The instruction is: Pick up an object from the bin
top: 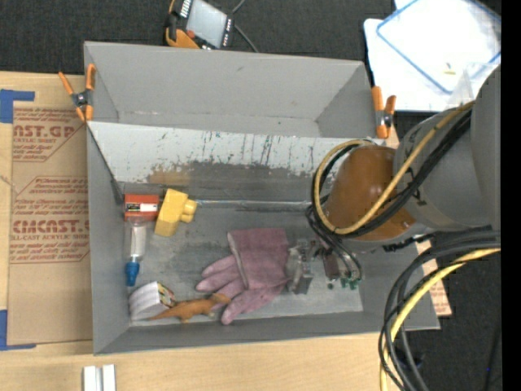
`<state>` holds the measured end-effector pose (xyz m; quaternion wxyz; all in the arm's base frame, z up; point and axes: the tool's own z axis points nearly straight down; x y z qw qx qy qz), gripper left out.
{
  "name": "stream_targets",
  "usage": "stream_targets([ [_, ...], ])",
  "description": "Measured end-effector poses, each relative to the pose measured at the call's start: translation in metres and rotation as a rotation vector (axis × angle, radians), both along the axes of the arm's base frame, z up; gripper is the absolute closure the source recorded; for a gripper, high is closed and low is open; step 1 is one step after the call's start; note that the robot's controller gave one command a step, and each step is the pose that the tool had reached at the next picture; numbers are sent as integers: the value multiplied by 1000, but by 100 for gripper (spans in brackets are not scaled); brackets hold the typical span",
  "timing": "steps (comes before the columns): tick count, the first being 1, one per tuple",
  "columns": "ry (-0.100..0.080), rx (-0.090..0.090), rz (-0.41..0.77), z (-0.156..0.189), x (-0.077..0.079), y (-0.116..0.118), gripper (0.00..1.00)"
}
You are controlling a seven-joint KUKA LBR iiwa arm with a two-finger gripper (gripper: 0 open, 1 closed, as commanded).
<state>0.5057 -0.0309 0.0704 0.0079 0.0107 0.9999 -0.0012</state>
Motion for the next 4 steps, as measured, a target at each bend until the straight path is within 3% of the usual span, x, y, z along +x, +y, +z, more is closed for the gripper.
stream_targets([
  [2,-2,0,14,1,-9,-4,100],
  [3,-3,-3,72,0,-9,12,100],
  [4,-3,-1,42,2,-22,21,100],
])
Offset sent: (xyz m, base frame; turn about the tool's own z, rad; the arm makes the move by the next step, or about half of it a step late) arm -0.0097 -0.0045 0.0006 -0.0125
